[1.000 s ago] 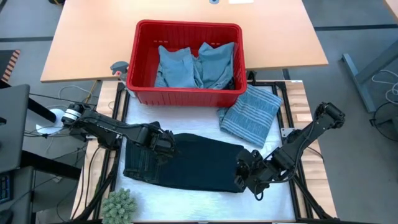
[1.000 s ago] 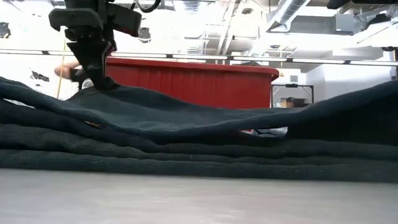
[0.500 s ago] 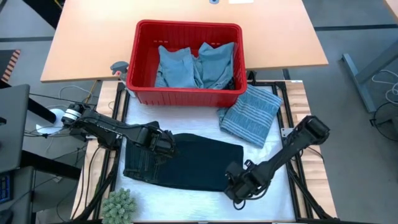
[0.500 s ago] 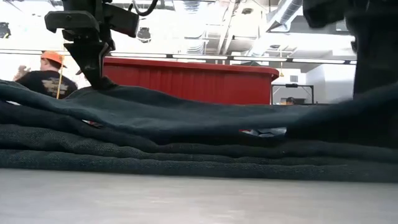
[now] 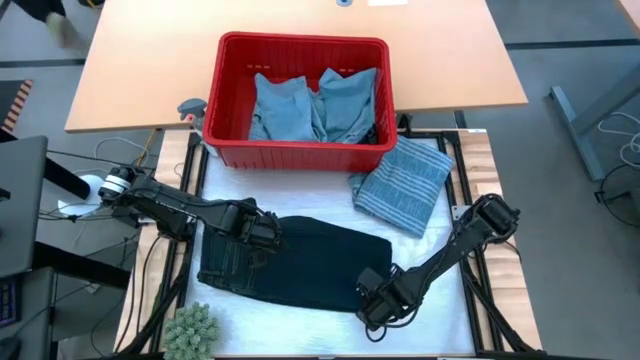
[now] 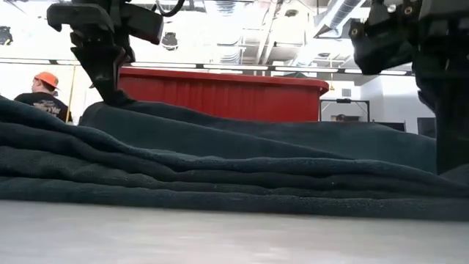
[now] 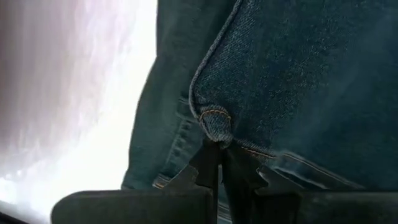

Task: Fold Laundry from Bin
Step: Fold the black pants

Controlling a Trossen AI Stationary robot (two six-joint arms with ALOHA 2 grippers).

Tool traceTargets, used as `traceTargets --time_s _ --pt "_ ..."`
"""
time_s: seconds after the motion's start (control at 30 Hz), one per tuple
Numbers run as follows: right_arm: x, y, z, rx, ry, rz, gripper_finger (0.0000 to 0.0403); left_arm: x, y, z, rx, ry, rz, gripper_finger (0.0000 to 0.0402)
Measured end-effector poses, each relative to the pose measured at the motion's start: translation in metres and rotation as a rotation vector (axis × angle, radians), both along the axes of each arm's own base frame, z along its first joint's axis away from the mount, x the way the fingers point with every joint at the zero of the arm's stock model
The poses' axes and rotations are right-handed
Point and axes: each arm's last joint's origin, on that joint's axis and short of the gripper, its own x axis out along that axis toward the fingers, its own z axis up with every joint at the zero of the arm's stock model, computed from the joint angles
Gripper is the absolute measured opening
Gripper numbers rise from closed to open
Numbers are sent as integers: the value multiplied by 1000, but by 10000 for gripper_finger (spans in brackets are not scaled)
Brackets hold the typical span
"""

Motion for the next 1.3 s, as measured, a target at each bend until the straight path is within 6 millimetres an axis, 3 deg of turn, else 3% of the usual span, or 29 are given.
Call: traceTargets --time_s 0.23,0.57,0.8,0.93,1.13,1.2,1.3 --pt "4 -1 -5 16 11 12 54 -2 -2 8 -89 58 -41 0" --pt "6 -1 -5 28 2 15 54 2 -2 48 -71 28 -127 0" --pt "6 -1 -5 27 3 15 54 3 -3 48 -91 46 -162 6" --pt "6 -1 -6 27 3 15 54 2 -3 47 -93 62 -190 50" --pt "6 -1 -6 26 3 15 54 2 -2 47 -69 58 -138 150" --pt "6 -1 -6 26 2 15 54 7 -2 48 -61 -18 -71 175" --pt "7 -2 -6 26 3 13 54 25 -9 54 -34 -264 28 192"
